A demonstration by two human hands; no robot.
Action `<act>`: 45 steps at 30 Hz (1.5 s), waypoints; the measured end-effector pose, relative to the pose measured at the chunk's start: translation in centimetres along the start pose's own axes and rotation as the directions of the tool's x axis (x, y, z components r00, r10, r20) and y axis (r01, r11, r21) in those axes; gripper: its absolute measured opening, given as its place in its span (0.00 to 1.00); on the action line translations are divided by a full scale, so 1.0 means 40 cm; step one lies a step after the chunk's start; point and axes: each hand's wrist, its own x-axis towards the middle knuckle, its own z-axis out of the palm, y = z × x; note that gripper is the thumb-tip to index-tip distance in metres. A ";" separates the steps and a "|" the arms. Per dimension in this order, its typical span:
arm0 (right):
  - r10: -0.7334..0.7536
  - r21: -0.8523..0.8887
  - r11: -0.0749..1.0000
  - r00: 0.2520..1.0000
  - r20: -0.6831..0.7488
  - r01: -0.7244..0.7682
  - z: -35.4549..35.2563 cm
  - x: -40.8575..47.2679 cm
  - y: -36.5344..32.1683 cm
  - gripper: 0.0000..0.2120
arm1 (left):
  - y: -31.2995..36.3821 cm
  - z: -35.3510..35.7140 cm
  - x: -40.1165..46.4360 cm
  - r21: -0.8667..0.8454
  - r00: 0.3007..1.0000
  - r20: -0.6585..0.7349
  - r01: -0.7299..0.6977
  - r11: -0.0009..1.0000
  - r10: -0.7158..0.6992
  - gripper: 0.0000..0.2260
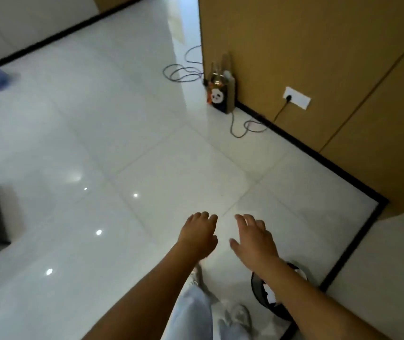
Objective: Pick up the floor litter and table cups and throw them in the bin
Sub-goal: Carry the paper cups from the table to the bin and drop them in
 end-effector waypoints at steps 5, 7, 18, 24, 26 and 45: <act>-0.308 -0.135 0.941 0.950 0.049 0.312 -0.013 0.006 -0.385 0.30 | -0.307 -0.057 -0.261 -0.179 0.938 -0.116 0.305 0.936 -0.327 0.20; -0.418 -0.184 0.886 0.905 0.083 0.426 0.008 0.002 -0.544 0.30 | -0.431 -0.062 -0.368 -0.267 0.884 -0.155 0.392 0.880 -0.440 0.19; -0.721 -0.193 0.618 0.647 0.247 0.762 0.256 -0.101 -1.447 0.31 | -1.111 -0.065 -0.949 -0.484 0.581 -0.141 0.666 0.568 -0.802 0.19; -0.783 -0.178 0.517 0.546 0.297 0.837 0.340 -0.111 -1.770 0.32 | -1.364 -0.051 -1.118 -0.562 0.455 -0.092 0.711 0.424 -0.886 0.22; -0.790 -0.187 0.495 0.529 0.309 0.848 0.358 -0.080 -1.854 0.31 | -1.441 -0.050 -1.131 -0.593 0.434 -0.079 0.703 0.392 -0.897 0.22; -0.769 -0.234 0.366 0.434 0.470 0.901 0.473 0.419 -2.759 0.30 | -2.359 -0.269 -1.065 -0.694 0.269 0.030 0.699 0.173 -0.963 0.20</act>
